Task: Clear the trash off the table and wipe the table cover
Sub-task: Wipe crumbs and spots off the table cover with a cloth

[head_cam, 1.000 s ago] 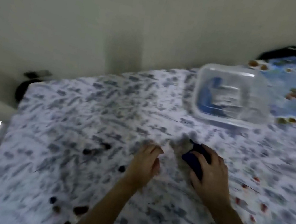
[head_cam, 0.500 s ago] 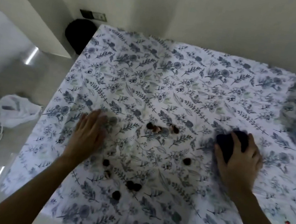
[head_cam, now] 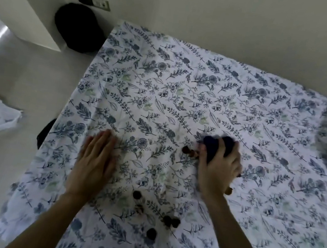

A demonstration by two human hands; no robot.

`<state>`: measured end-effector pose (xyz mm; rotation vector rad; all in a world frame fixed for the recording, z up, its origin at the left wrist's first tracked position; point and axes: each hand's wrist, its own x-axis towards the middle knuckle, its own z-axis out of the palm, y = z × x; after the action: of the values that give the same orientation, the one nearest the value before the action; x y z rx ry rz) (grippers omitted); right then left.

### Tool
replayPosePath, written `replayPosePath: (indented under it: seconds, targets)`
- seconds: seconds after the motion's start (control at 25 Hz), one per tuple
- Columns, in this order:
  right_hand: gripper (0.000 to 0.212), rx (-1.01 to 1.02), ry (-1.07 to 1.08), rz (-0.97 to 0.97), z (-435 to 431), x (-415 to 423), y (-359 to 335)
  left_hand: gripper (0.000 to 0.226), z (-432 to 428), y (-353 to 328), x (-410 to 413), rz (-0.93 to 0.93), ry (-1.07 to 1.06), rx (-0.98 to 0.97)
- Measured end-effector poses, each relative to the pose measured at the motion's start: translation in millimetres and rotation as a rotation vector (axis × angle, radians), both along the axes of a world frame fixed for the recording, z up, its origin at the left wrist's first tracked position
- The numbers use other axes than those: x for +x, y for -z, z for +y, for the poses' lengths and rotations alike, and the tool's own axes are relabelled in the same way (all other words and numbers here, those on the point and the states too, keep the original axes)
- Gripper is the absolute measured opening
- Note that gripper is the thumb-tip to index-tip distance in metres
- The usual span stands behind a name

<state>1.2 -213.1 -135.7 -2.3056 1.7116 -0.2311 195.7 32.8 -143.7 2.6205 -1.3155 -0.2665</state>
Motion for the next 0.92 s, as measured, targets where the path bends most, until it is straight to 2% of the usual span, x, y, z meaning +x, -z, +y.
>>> replayPosePath:
  seconds: [0.24, 0.48, 0.64, 0.92]
  targets:
    - [0.07, 0.045, -0.282, -0.014, 76, 101, -4, 0.058, 1, 2, 3, 0.015, -0.014, 0.003]
    - [0.054, 0.042, -0.543, -0.065, 42, 68, -10, 0.059, 2, 2, 2, 0.013, -0.007, -0.006]
    - [0.056, 0.047, -0.394, -0.256, 2, 21, -27, 0.059, 2, 1, 2, 0.002, -0.009, -0.007]
    - [0.06, -0.003, -0.3, -0.03, -44, -123, -19, 0.059, 0, 2, 1, -0.021, -0.023, -0.006]
